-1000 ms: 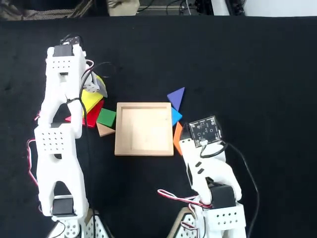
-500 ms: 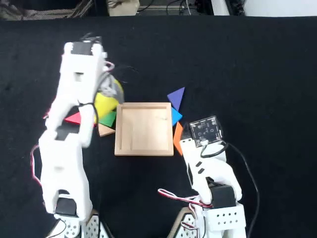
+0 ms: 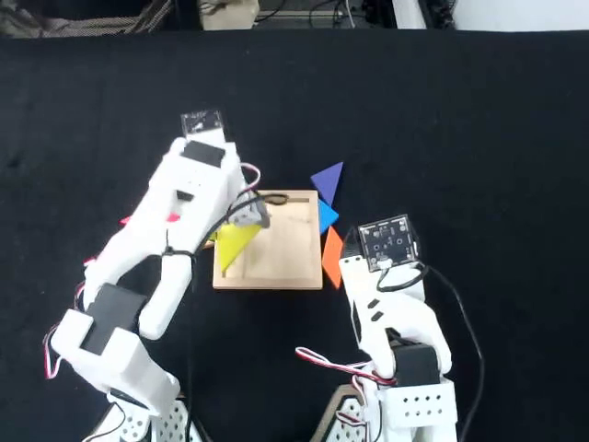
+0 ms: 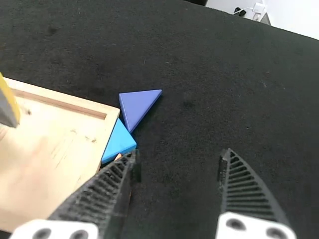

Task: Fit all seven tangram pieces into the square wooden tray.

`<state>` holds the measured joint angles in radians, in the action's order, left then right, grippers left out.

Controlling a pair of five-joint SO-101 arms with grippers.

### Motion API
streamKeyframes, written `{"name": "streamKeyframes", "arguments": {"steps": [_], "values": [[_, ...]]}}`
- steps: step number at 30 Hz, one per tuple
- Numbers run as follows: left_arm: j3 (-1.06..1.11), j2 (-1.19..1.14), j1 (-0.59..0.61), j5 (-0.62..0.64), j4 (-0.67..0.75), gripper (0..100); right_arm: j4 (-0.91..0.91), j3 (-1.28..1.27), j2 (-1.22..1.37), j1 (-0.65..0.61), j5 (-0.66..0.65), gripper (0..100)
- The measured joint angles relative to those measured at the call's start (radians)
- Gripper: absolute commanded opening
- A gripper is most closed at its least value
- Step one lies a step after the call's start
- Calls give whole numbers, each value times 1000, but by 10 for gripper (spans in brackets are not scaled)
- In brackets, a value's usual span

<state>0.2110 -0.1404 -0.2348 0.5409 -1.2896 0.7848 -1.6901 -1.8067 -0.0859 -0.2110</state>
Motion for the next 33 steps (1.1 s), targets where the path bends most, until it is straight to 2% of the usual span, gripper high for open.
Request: {"name": "streamKeyframes", "arguments": {"steps": [5,10,18,33], "values": [[123,0,-6,-32,135,274,0,0,0,9,0,262],[144,2,-6,-51,163,275,0,0,0,9,0,262],[152,2,-80,-112,241,275,0,0,0,9,0,262],[152,0,-29,-112,307,276,0,0,0,9,0,262]]}}
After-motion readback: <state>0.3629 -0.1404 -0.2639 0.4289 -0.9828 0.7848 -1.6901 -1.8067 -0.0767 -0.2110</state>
